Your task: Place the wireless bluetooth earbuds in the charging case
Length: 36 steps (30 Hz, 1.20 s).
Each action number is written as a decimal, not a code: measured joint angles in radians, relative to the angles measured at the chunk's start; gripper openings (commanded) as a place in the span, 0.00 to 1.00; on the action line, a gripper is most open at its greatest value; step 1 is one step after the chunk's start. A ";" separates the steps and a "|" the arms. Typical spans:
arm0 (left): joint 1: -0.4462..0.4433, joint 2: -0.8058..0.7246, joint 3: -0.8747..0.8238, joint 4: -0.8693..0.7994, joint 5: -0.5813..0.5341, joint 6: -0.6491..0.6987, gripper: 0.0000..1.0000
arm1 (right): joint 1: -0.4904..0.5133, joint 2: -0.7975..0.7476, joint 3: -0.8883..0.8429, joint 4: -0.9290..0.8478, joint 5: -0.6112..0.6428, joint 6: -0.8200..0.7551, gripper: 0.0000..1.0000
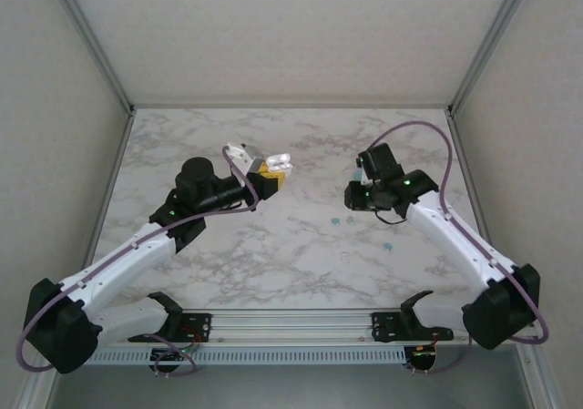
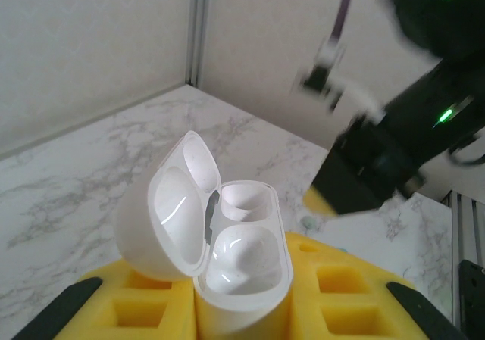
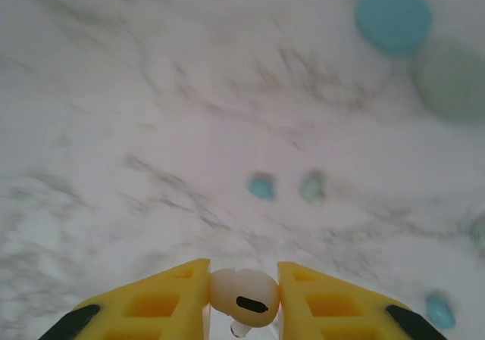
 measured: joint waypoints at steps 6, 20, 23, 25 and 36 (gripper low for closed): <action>-0.018 0.027 0.000 0.010 0.004 -0.003 0.16 | 0.111 -0.034 0.185 0.040 0.034 -0.018 0.28; -0.051 0.033 0.009 0.034 0.019 -0.003 0.16 | 0.220 0.016 0.240 0.237 -0.036 -0.021 0.28; -0.054 0.033 0.014 0.034 0.022 -0.003 0.16 | 0.243 0.033 0.242 0.254 -0.053 -0.021 0.28; -0.056 0.033 0.021 0.034 0.022 -0.003 0.16 | 0.252 0.039 0.242 0.262 -0.056 -0.021 0.28; -0.063 0.030 0.028 0.033 0.022 -0.003 0.16 | 0.267 0.042 0.243 0.291 -0.046 -0.045 0.28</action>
